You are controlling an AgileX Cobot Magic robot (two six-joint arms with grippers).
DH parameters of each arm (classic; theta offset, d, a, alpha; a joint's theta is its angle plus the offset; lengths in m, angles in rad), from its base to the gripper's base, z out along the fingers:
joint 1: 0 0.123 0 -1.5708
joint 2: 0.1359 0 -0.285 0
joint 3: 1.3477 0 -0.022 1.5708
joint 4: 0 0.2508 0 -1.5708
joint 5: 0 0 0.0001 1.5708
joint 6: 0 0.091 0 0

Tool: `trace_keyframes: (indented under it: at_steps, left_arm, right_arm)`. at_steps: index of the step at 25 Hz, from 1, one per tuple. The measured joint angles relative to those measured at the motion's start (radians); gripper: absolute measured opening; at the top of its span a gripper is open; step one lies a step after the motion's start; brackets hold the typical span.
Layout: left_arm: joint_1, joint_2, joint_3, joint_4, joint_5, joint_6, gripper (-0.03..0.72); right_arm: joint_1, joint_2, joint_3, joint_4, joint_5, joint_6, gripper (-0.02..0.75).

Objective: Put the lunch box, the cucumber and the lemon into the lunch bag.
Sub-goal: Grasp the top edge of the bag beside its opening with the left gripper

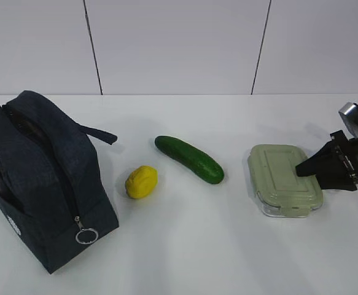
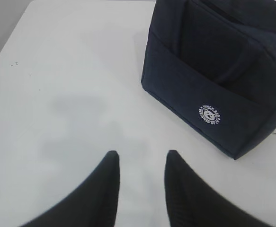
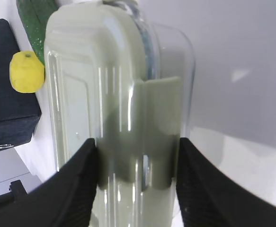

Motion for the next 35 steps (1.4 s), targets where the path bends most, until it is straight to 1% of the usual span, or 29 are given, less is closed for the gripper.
trace_keyframes:
  at_steps: [19, 27, 35]
  left_arm:
    - [0.000, 0.000, 0.000, 0.000, 0.000, 0.000, 0.239]
    - [0.000, 0.000, 0.000, 0.000, 0.000, 0.000, 0.239]
    - [0.000, 0.000, 0.000, 0.000, 0.000, 0.000, 0.239]
  right_arm:
    - [0.000, -0.031, 0.001, -0.018, -0.027, 0.046, 0.365]
    - [0.000, -0.085, 0.007, -0.016, -0.031, 0.049, 0.365]
    - [0.036, -0.122, 0.007, -0.016, -0.029, 0.052, 0.365]
